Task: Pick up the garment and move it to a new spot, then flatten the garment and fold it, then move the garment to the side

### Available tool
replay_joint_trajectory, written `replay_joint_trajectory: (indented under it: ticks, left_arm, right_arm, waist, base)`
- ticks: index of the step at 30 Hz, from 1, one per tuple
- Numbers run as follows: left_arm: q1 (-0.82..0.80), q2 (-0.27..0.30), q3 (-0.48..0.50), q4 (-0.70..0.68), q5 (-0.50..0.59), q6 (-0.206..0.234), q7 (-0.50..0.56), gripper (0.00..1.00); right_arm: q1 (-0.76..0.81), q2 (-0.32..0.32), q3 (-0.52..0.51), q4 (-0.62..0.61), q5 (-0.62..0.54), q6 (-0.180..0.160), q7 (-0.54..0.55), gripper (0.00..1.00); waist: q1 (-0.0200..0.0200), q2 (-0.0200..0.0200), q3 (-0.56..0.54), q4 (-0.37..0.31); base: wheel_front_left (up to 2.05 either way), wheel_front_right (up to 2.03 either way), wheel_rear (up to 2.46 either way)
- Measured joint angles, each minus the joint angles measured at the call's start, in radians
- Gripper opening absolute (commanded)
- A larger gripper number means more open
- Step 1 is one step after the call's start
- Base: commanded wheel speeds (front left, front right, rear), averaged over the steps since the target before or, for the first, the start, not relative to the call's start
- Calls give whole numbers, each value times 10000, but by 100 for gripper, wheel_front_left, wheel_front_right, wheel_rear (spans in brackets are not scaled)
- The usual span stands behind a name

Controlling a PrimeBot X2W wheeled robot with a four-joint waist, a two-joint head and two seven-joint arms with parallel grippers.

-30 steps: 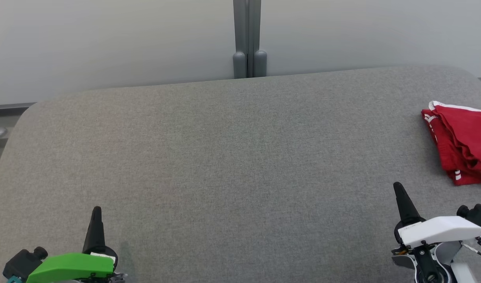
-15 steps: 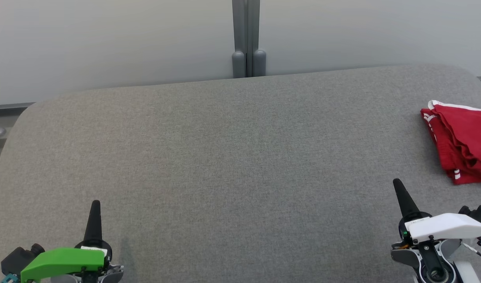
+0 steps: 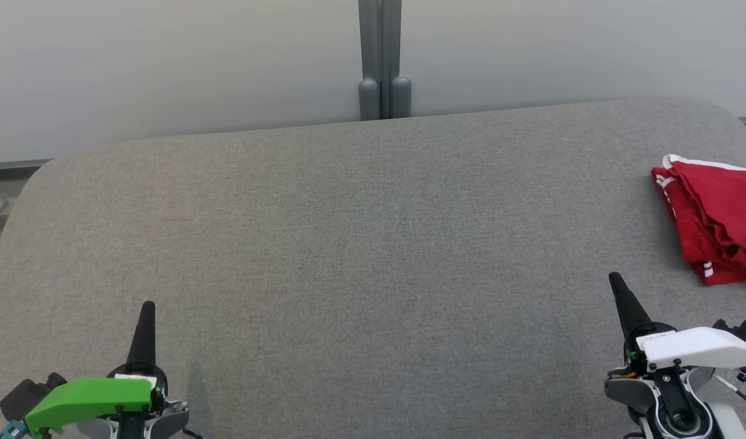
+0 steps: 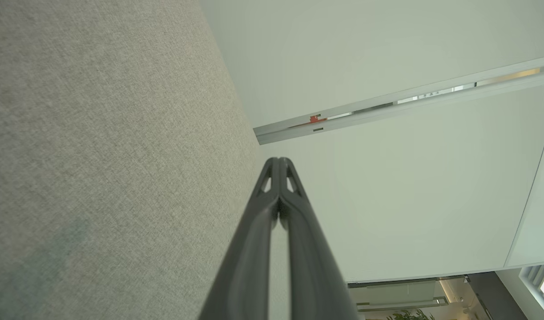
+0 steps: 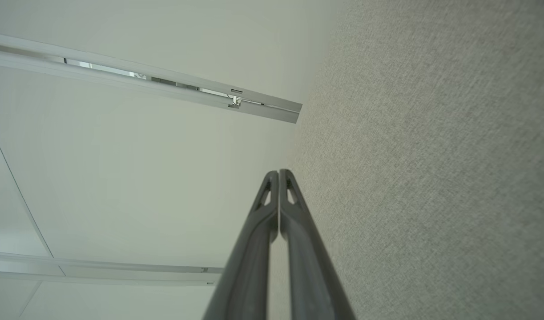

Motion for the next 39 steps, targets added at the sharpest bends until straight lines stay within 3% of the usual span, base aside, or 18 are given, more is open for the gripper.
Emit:
replay_joint_trajectory:
  ticks: [39]
  left_arm:
    - [-462,21,165,-46,-2508,-4,704,0]
  right_arm:
    - [-328,86,-211,84,2807,-4,437,0]
  waist:
    - [0,0,44,-71]
  base:
    - [0,0,0]
